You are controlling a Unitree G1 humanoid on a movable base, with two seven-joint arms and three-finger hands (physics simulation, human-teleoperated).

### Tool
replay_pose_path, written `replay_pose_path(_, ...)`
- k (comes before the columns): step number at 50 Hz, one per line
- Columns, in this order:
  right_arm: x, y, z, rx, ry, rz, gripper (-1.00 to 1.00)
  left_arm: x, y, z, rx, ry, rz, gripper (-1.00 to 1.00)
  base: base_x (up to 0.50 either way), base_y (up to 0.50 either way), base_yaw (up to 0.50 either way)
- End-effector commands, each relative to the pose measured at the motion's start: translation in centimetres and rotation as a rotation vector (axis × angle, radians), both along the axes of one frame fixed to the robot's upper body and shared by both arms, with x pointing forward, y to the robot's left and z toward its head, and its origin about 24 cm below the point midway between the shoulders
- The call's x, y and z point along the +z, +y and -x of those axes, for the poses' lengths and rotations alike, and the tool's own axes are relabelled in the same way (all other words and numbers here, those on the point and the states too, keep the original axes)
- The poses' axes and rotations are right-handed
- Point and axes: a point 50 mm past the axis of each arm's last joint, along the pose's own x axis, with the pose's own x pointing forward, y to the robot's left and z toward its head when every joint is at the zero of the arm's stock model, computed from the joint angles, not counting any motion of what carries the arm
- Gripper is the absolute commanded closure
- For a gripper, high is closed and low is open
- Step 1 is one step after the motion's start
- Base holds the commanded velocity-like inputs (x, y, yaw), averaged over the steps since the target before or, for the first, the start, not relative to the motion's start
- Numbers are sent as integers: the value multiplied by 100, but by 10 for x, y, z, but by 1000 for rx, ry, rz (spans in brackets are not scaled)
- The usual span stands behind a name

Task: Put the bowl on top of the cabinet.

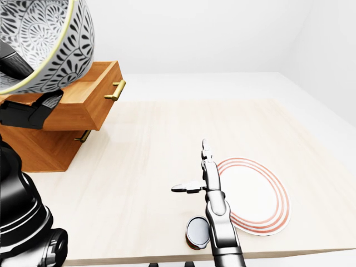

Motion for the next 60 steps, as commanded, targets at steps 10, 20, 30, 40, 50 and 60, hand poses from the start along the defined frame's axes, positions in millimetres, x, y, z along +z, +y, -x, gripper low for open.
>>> replay_pose_path(10,1,1,1,7,0,2,-100,42,53,-1,150,-106,26,91,0,0,0)
replay_pose_path(20,1,2,1,6,0,6,-100,62,68,3,181,-147,24,90,0,0,0)
replay_pose_path(30,2,-1,3,4,-3,3,-100,70,109,-29,330,-94,152,91,0,0,0)
replay_pose_path(40,0,-1,2,5,0,3,-100,57,145,-50,458,-47,218,91,0,0,0)
replay_pose_path(50,1,0,3,6,-2,4,-100,52,169,-59,540,-59,253,91,0,0,0)
replay_pose_path(60,1,0,3,5,-2,4,-100,39,204,-69,653,27,314,91,0,0,0)
